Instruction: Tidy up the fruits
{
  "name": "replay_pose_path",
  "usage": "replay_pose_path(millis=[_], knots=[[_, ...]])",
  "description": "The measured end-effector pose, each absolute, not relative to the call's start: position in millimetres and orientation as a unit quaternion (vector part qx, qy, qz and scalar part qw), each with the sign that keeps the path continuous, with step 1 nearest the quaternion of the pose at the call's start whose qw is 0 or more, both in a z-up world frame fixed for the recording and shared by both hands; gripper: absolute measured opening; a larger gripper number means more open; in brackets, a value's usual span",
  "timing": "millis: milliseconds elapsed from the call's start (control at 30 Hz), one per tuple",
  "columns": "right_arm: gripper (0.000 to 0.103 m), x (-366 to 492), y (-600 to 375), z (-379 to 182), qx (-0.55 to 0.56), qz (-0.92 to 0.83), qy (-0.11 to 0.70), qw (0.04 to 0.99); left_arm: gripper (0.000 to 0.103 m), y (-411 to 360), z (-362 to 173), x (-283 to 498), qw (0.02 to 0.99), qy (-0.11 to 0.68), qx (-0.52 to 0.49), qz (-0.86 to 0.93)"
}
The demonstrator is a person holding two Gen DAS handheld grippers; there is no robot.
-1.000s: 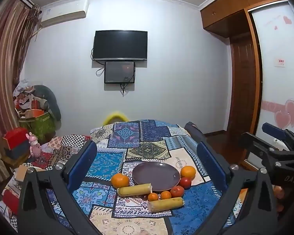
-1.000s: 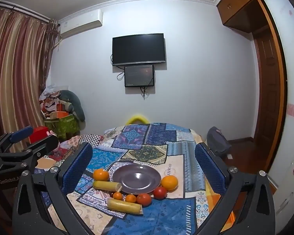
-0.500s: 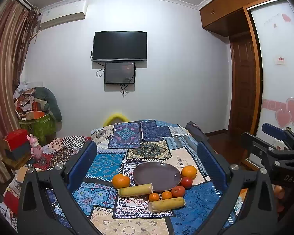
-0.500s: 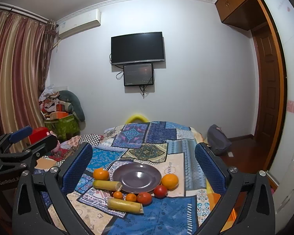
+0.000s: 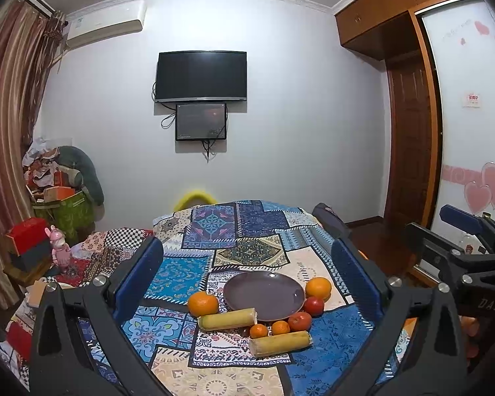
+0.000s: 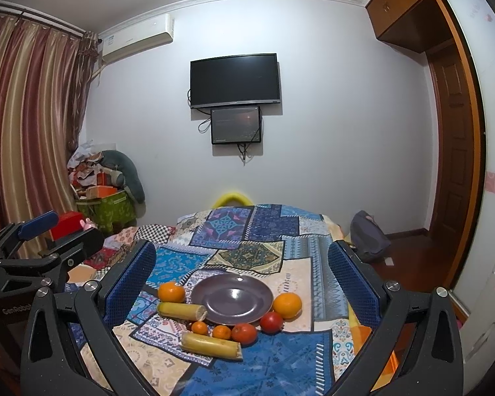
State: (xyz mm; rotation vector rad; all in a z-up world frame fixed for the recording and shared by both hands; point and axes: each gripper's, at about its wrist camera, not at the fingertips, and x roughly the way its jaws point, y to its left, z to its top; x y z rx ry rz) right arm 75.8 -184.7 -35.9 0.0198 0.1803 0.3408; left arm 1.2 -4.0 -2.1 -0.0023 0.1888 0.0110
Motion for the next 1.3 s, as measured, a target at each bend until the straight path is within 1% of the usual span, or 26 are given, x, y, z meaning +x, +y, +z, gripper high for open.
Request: replay_pose_path(millis=[1300], knots=[[0.103,79.5,-186.2,-35.7,0.01,0.169,0.091,0.981,0.103,-0.8,-1.6,2.8,0.996,0.09,-0.004,0.008]])
